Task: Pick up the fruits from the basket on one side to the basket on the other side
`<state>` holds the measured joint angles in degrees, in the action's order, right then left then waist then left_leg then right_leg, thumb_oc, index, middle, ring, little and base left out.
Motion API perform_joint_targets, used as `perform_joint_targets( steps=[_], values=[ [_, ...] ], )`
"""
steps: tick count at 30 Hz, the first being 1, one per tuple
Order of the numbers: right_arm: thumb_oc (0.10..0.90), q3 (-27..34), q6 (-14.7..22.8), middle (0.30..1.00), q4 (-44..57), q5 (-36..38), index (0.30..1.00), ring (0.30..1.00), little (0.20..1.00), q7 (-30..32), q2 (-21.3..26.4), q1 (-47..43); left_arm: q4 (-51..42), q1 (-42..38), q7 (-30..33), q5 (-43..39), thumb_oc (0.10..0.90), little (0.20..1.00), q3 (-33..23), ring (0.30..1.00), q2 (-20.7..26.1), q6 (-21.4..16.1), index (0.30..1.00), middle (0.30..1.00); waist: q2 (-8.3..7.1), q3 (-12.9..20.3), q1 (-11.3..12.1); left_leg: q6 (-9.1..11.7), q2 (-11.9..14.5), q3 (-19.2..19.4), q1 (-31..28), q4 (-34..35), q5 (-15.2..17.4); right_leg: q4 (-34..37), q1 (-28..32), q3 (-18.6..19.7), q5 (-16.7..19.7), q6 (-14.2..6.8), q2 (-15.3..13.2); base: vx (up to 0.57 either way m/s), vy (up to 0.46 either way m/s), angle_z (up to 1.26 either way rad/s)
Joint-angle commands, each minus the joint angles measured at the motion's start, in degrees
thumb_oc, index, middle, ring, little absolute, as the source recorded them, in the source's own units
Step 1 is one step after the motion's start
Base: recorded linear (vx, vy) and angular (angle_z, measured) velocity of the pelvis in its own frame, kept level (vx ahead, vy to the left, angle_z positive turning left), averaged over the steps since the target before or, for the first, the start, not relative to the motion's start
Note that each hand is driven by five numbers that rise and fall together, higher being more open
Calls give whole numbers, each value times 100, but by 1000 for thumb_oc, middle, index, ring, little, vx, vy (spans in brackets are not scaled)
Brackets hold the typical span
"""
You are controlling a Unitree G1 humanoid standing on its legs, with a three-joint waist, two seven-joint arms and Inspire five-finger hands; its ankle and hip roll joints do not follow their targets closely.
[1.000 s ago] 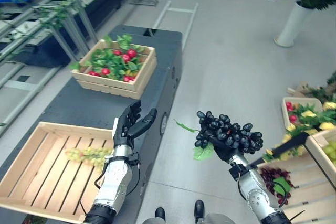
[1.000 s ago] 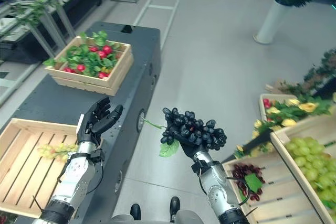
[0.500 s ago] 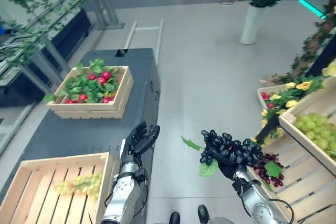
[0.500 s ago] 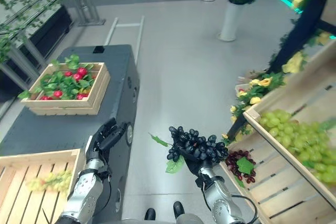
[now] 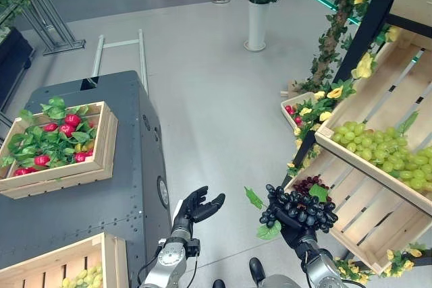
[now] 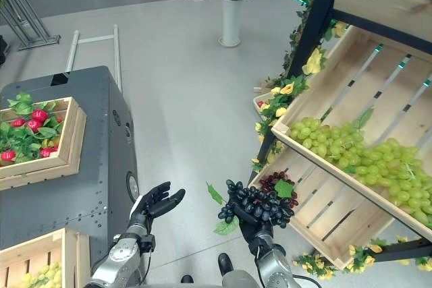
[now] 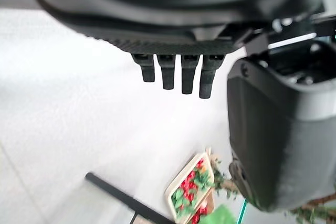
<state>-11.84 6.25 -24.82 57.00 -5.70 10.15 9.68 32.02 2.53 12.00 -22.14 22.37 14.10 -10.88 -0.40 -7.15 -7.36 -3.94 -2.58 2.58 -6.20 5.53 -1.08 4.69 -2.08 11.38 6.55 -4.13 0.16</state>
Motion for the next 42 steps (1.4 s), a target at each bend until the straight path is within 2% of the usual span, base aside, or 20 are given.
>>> perform_joint_targets(
  steps=[1,3,5,9,10,12,14,17,20,21,23,24,25,26,27,29,30,34,36,42],
  values=[
    [400,218,697,300,531,399,300,300,300,-142,-193,-501,-121,-516,90,178,800,900,-20,900,108,-395,900,900,-94,-84,7,-220,-126,52,198,-53,432,-377,-64,-213,-112,-43,2,-56,30,-37],
    [400,222,684,300,469,527,300,300,300,-203,-183,-594,-164,-537,147,308,800,900,-16,900,176,-386,900,900,-112,-149,57,-199,-76,250,191,-53,474,-431,-152,-551,-28,-140,-90,-33,-6,-56],
    [400,179,660,300,386,575,300,300,300,-255,-172,-737,-255,-485,225,277,800,900,-95,900,308,-394,900,900,-94,-210,177,-193,-5,535,129,-53,507,-664,-183,-1087,-58,-202,-200,-6,-43,-79],
    [400,114,842,300,167,835,300,300,300,-319,-195,-987,-288,-354,279,-51,800,900,-420,900,535,-458,900,900,-6,-282,502,-164,140,937,94,-53,412,-1155,-68,-2064,-409,-93,-455,-8,-139,-91],
    [400,112,868,300,137,847,300,300,300,-334,-199,-996,-272,-349,279,-99,800,900,-437,900,536,-473,900,900,-6,-280,519,-154,147,950,93,-53,404,-1100,-27,-2100,-435,-82,-461,56,-236,-68],
    [400,108,949,300,-72,952,300,300,300,-327,-216,-1035,-1,-288,237,-828,800,900,-573,900,368,-567,900,900,-50,-194,608,-46,163,920,116,-78,349,-334,345,-2058,-407,12,-390,117,-281,-66],
    [400,146,960,300,-106,960,300,300,300,-262,-266,-1050,206,-153,279,-1158,800,900,-835,900,100,-566,900,900,-83,-120,621,38,237,923,59,-134,337,-153,529,-1990,-397,79,-333,181,-304,-32],
    [400,218,879,300,5,886,300,300,300,-173,-260,-963,225,7,253,-1185,800,900,-892,900,-27,-687,900,900,-131,-70,584,135,292,958,59,-372,400,-75,657,-1961,-416,182,-291,188,-276,-28],
    [400,275,701,300,49,861,300,300,300,-70,-251,-886,77,163,220,-992,800,900,-835,900,-136,-751,900,900,-203,-91,536,186,341,1081,215,-1066,635,-177,660,-1976,-497,296,-290,116,-204,2],
    [400,267,686,300,74,772,300,300,300,-93,-238,-807,-56,241,277,-1021,800,900,-766,900,-171,-792,900,900,-248,-174,527,227,409,1078,471,-1811,661,-258,686,-1980,-536,399,-288,73,-174,2],
    [400,278,731,300,73,621,300,300,300,-170,-128,-770,-216,299,237,-1044,800,900,-757,900,-171,-809,900,900,-251,-301,565,310,464,895,915,-2516,432,-363,691,-1985,-574,497,-258,53,-128,-2],
    [400,276,756,300,55,606,300,300,300,-219,-71,-799,-258,317,214,-1048,800,900,-749,900,-173,-822,900,900,-238,-347,591,324,428,774,1012,-2528,382,-417,675,-1951,-590,493,-255,23,7,-18],
    [400,279,765,300,55,585,300,300,300,-267,-6,-864,-306,331,196,-1061,800,900,-739,900,-190,-860,900,900,-201,-397,617,336,377,629,1042,-2221,310,-550,622,-1895,-646,466,-254,-14,106,-33],
    [400,254,803,300,165,514,300,300,300,-228,51,-989,-425,259,215,-1057,800,900,-690,900,-191,-870,900,900,-130,-452,635,348,408,523,1074,-1616,169,-800,506,-1910,-812,465,-252,-39,151,-46],
    [400,232,850,300,252,459,300,300,300,-218,114,-1105,-529,91,281,-1037,800,900,-579,900,-126,-864,900,900,-83,-519,630,328,492,548,1113,-1355,155,-1073,396,-1993,-1029,510,-274,-39,145,-37],
    [400,250,830,300,245,453,300,300,300,-160,207,-1258,-593,-82,404,-929,800,900,-472,900,-45,-815,900,900,-94,-556,632,230,467,504,1186,-1696,463,-1356,225,-2057,-1204,531,-351,-7,115,-21],
    [400,240,868,300,221,550,300,300,300,-215,250,-1346,-563,-222,471,-913,800,900,-392,900,49,-809,900,900,-49,-639,635,255,417,444,1316,-2016,642,-1808,2,-2116,-1377,518,-393,-4,98,-20],
    [400,283,1103,300,96,653,300,300,300,-415,299,-1473,-529,-403,431,-917,800,900,-380,900,213,-875,900,900,-16,-893,690,276,362,360,1600,-2611,793,-2380,-350,-2274,-1513,554,-495,-17,77,-24],
    [400,341,1245,300,47,759,300,300,300,-460,397,-1740,-604,-452,380,-907,800,900,-286,900,284,-960,900,900,23,-1093,776,275,264,226,2004,-3033,879,-2781,-703,-2326,-1597,607,-532,-96,65,29],
    [400,580,1202,300,253,643,300,300,300,-294,684,-2421,-647,-378,327,-885,800,900,-165,900,405,-1031,900,900,85,-1464,941,198,99,128,2766,-3935,1272,-3754,-1471,-2366,-1908,699,-591,-5,65,25]
  ],
)
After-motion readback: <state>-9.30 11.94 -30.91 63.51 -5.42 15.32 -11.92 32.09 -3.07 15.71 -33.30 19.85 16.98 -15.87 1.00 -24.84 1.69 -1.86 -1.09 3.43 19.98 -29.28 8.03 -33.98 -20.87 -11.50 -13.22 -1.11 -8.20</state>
